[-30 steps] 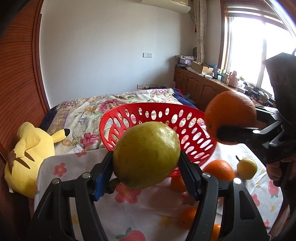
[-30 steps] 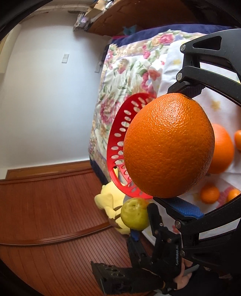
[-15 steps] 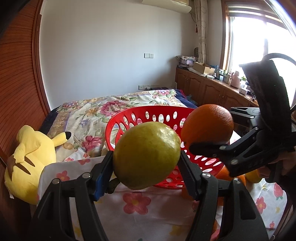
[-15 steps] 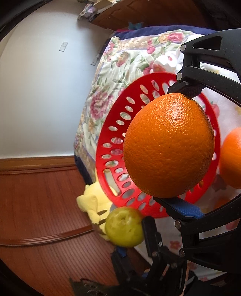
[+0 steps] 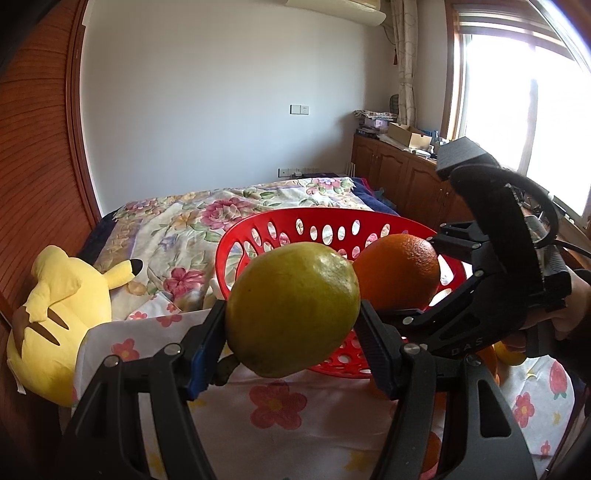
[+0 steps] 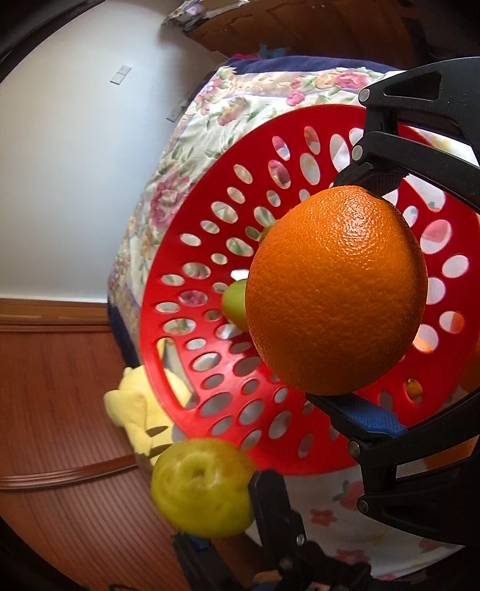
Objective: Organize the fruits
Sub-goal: 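Move both fruits over the red basket and open both tools to release them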
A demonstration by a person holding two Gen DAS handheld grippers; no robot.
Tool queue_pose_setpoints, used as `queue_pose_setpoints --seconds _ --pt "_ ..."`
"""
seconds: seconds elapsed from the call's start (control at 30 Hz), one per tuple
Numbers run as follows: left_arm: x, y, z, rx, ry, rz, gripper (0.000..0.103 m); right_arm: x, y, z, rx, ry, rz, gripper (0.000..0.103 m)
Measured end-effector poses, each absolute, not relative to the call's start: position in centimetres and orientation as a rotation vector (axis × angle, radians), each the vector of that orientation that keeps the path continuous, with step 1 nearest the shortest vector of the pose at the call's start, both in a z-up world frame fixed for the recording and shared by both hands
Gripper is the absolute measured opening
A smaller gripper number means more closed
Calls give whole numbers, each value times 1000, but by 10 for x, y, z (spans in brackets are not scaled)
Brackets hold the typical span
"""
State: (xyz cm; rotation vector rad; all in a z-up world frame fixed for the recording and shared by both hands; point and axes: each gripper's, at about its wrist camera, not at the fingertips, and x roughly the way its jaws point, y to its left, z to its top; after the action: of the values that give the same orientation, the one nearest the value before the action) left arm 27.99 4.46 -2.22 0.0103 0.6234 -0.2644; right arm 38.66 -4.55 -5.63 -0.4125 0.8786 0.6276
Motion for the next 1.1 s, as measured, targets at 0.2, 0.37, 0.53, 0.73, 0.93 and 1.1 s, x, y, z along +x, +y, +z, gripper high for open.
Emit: queue_pose_setpoints --seconds 0.2,0.37,0.53,0.73,0.93,1.1 --pt "282 45 -27 12 632 -263 67 392 -40 -65 -436 916 628 92" --pt "283 44 -29 12 643 -267 67 394 -38 -75 -453 961 624 92" --pt "285 41 -29 24 650 -267 67 395 -39 -75 -444 980 628 92" --pt "287 34 -29 40 660 -267 68 399 -43 -54 -397 929 614 93" --pt "293 27 -31 55 676 -272 68 396 -65 -43 -334 892 595 93" --pt "300 18 -35 69 692 -272 68 385 -85 -33 -269 861 581 93"
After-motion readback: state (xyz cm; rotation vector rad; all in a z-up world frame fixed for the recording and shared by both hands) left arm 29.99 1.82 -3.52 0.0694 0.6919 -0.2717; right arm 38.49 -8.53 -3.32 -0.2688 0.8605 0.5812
